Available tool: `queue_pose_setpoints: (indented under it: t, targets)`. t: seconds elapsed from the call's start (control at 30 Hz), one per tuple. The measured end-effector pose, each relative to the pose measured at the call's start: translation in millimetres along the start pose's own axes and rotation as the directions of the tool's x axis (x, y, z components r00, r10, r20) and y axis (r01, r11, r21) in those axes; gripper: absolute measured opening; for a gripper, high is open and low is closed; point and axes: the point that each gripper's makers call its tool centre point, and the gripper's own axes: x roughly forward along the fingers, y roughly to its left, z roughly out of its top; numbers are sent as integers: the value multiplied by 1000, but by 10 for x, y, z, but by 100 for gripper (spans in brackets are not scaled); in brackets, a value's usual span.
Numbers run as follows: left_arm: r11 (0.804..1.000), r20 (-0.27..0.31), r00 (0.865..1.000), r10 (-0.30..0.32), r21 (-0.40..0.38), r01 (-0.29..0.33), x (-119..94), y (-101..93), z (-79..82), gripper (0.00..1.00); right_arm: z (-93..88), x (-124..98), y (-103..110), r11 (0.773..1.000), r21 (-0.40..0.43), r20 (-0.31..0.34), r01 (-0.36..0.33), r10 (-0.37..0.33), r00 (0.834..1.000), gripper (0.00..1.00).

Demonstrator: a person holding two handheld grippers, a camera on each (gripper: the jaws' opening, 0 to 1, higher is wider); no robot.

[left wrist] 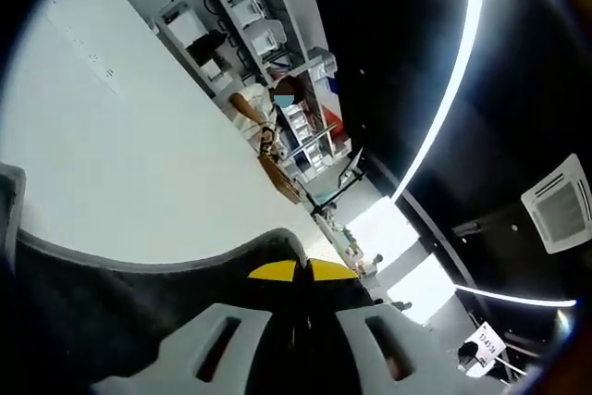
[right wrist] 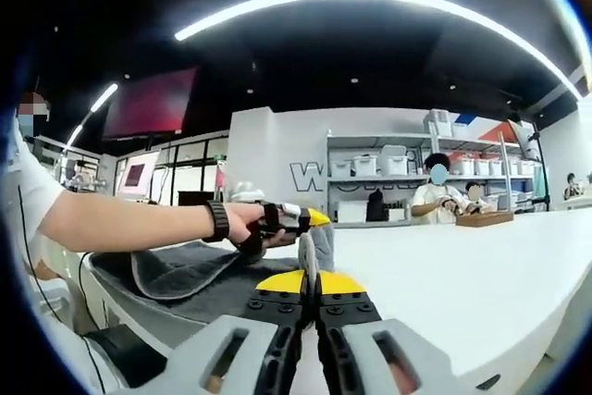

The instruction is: Open the folded towel by lifting each exposed corner and separating the folded layers until the towel lies flat within the target outline without major curled edges

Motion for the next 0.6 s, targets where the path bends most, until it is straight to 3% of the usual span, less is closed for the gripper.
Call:
queue_pose_setpoints:
  t: [0.2,0.6]
  targets:
    - [1000,-20,1000,-18,-18,18,58,-32,-35,4,-18,10,-12,1000,1,-12,10,-10,1000,0]
    - [999,-62,997,-44,-18,43,88,-72,-118,22,36,23,-117,998,-13,-4,57,-57,998,0]
